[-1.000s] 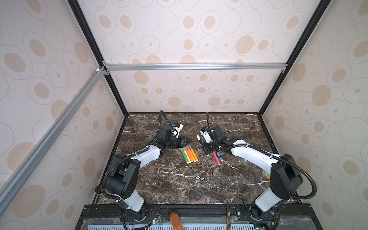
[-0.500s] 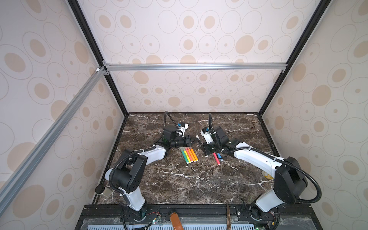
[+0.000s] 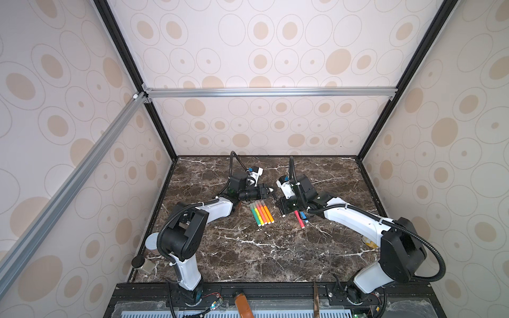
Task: Remove pen caps from pens
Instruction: Open the pen cap on the pen.
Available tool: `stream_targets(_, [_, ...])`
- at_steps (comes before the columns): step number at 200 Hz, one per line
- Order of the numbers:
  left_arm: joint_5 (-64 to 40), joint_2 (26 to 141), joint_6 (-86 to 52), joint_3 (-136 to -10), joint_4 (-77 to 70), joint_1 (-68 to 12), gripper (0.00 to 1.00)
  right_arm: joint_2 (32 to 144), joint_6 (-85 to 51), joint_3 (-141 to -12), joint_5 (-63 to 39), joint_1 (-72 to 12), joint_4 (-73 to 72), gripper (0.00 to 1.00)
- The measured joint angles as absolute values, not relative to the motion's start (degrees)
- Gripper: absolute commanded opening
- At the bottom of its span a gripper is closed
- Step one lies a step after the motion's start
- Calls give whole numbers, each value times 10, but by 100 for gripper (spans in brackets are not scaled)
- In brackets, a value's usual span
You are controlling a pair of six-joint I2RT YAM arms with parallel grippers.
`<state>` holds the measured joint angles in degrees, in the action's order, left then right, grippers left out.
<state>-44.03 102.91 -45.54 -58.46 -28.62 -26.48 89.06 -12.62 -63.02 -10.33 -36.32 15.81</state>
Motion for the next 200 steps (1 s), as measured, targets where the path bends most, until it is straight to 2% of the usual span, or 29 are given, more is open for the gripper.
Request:
stream_targets(21, [-441, 1034, -460, -589, -288, -265, 18, 891, -126, -629, -104, -363, 158, 0])
stream_targets(55, [-447, 1034, -469, -599, -297, -269, 7, 894, -128, -626, -102, -362, 153, 0])
stream_targets(78, [-448, 1034, -470, -599, -297, -270, 4, 894, -133, -623, -103, -362, 145, 25])
stream_targets(88, [-449, 1034, -472, -599, -299, -270, 3, 894, -133, -622, -103, -362, 141, 33])
stream_targets(100, [-449, 1034, -474, -599, -303, -271, 2, 894, -140, -619, -104, -363, 133, 37])
stream_targets(124, [-450, 1034, -486, -598, -318, -271, 2, 894, -147, -608, -105, -363, 115, 38])
stream_targets(154, [-451, 1034, -501, -598, -335, -273, 1, 896, -155, -603, -104, -363, 93, 27])
stream_targets(200, [-449, 1034, -507, -596, -338, -277, 0, 896, -156, -590, -97, -364, 67, 0])
